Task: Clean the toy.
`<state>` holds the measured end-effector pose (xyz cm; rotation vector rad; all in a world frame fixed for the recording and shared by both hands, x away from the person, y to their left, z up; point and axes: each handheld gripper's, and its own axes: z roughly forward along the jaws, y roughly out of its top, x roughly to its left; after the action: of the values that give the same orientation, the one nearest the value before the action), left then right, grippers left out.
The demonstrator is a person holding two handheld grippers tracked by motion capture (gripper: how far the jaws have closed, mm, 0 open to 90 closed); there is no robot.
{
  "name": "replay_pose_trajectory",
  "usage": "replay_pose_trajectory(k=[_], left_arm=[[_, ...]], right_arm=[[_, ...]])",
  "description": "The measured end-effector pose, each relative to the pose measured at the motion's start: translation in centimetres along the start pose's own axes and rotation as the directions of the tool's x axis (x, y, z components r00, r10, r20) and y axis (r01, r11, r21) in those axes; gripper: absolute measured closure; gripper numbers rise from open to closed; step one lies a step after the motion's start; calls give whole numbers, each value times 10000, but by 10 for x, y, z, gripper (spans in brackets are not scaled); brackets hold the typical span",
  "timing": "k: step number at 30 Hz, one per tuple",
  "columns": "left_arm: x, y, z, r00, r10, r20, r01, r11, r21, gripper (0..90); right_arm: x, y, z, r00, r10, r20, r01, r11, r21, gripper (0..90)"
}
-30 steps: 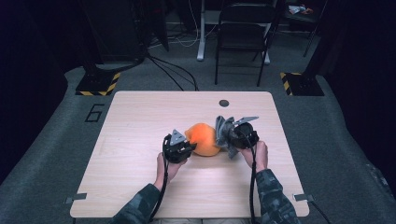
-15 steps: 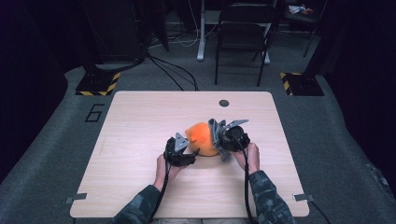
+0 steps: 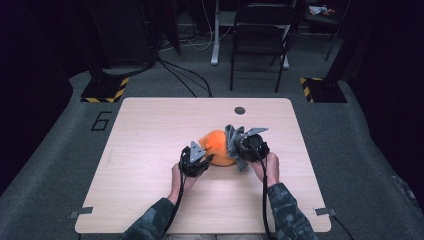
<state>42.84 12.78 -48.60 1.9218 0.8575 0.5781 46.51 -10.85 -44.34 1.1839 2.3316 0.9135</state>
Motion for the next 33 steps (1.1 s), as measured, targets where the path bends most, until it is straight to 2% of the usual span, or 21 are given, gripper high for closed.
replay_pose_trajectory(k=[3,8,9,13,15,18,21,22,23,26,33], left_arm=[[4,2,-3,9994,-314,131,315,9995,-18,704],[4,9,-12,9970,-738,252,735,9972,120,708],[3,10,-13,9968,-768,216,765,9970,141,708],[-2,13,-15,9964,-791,306,785,9967,206,706],[-3,13,-15,9964,-804,278,796,9965,264,705],[-3,14,-15,9961,-815,329,806,9964,256,704],[-4,14,-15,9963,-785,346,774,9965,330,702],[-4,13,-14,9961,-795,374,780,9962,394,700],[-3,13,-13,9960,-809,372,795,9961,384,700],[-2,11,-11,9960,-842,287,828,9956,443,699],[3,8,-10,9936,-1086,304,1070,9930,493,697]], right_arm=[[0,4,-6,10000,42,-40,-43,10000,-90,733],[5,11,-18,9997,-208,157,213,9992,-324,733],[7,13,-20,9999,-94,95,97,9992,-398,733],[14,20,-30,9994,-354,-43,350,9961,-808,733],[22,22,-31,9991,-420,-33,415,9956,-835,732],[30,25,-32,9964,-845,-88,833,9919,-963,730],[35,25,-28,9965,-832,-90,823,9936,-779,728],[34,24,-25,9946,-1034,-30,1028,9915,-797,727],[34,23,-23,9955,-942,10,941,9934,-663,727],[32,19,-16,9943,-1062,121,1065,9937,-353,728],[23,7,-1,9974,-719,107,714,9964,457,730]])
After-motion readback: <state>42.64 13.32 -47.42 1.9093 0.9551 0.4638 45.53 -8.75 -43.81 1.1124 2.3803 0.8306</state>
